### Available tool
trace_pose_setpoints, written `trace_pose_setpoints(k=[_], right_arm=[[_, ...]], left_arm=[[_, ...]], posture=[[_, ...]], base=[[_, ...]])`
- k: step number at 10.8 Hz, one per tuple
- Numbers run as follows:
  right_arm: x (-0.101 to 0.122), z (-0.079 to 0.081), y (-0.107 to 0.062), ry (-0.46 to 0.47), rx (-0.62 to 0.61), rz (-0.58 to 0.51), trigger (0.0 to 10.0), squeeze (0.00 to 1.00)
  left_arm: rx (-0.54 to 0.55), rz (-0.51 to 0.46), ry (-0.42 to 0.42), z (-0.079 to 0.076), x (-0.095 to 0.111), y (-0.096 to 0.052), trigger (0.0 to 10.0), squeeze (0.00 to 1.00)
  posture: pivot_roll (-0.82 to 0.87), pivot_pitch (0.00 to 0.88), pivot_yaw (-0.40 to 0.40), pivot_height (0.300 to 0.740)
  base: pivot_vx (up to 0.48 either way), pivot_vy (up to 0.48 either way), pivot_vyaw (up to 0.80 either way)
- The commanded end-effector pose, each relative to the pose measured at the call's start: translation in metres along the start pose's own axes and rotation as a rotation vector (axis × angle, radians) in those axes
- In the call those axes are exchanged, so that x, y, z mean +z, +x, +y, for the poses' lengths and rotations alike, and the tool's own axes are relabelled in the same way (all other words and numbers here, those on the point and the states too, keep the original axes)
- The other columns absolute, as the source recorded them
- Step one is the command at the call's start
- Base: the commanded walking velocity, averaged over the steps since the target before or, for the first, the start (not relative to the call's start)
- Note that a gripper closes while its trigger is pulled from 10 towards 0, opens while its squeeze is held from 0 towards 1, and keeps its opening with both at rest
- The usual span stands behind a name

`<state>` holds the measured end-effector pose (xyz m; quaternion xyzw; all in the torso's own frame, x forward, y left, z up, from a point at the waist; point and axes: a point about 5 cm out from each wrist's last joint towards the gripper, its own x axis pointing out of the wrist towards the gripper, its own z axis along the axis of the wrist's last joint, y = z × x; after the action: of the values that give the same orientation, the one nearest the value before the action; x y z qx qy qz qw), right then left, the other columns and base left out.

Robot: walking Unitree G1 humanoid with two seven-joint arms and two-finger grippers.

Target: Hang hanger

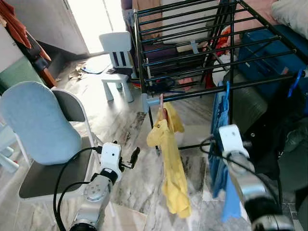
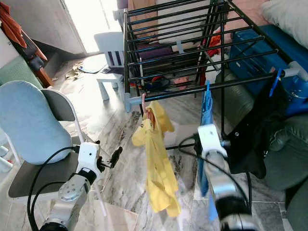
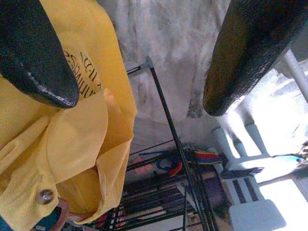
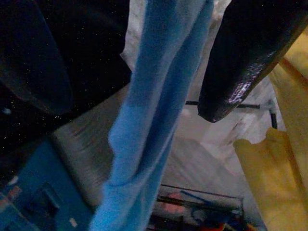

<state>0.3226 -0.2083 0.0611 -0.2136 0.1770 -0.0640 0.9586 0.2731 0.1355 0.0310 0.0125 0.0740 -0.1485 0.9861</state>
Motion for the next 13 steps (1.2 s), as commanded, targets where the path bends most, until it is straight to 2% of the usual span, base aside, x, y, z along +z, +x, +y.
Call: trace_pose_setpoints(k=[1,2,3,4,5,8,9,10,11,12,13], right_arm=[[0.004,0.001,0.004,-0.008,0.016,-0.003,10.0,0.00],[0.003,0.000,0.008,0.009,0.045,0.025,3.3,0.00],[0.006,-0.002,0.012,0.005,0.046,0.026,0.0,0.00],[0.007,-0.003,0.015,0.001,0.043,0.033,0.0,0.00],[0.006,-0.008,0.016,-0.012,0.024,0.039,9.8,0.00],[0.003,-0.026,0.018,-0.074,-0.060,0.029,10.0,0.00],[0.001,-0.027,0.017,-0.060,-0.062,0.032,10.0,0.38],[0.001,-0.030,0.017,-0.037,-0.062,0.012,10.0,1.00],[0.005,-0.031,0.018,-0.030,-0.047,-0.009,10.0,0.59],[0.009,-0.031,0.019,0.013,-0.025,-0.020,10.0,0.28],[0.011,-0.032,0.020,0.016,-0.032,-0.021,10.0,0.27]], left_arm=[[0.009,0.020,0.012,0.004,-0.002,0.000,10.0,0.00],[0.010,0.024,0.004,0.004,-0.002,0.000,10.0,0.00],[0.011,0.028,0.002,0.004,-0.002,0.000,10.0,0.00],[0.016,0.037,-0.012,0.004,-0.003,0.000,10.0,0.00],[0.016,0.038,-0.013,0.005,-0.003,0.001,10.0,0.00],[0.013,0.048,-0.016,0.006,-0.003,0.000,10.0,0.00],[0.010,0.052,-0.017,0.006,-0.003,0.000,10.0,0.00],[0.007,0.058,-0.016,0.006,-0.004,0.000,10.0,0.00],[0.006,0.063,-0.013,0.007,-0.004,0.000,10.0,0.00],[0.003,0.067,-0.013,0.007,-0.005,0.000,10.0,0.00],[0.003,0.069,-0.012,0.007,-0.005,0.000,10.0,0.00]], posture=[[-0.24,0.000,0.166,0.740],[-0.23,0.000,0.161,0.740],[-0.23,0.000,0.160,0.740],[-0.23,0.000,0.160,0.740],[-0.22,0.000,0.158,0.740],[-0.22,0.000,0.165,0.740],[-0.22,0.000,0.167,0.740],[-0.22,0.000,0.174,0.740],[-0.23,0.000,0.178,0.740],[-0.23,0.000,0.178,0.740],[-0.23,0.000,0.178,0.740]], base=[[0.000,0.000,0.00],[0.000,0.000,0.00],[0.000,0.000,0.00],[0.000,0.000,0.00],[0.000,0.000,0.00],[0.000,0.000,0.00],[0.000,0.000,0.00],[0.000,0.000,0.00],[0.000,0.000,0.00],[0.000,0.000,0.00],[0.000,0.000,0.00]])
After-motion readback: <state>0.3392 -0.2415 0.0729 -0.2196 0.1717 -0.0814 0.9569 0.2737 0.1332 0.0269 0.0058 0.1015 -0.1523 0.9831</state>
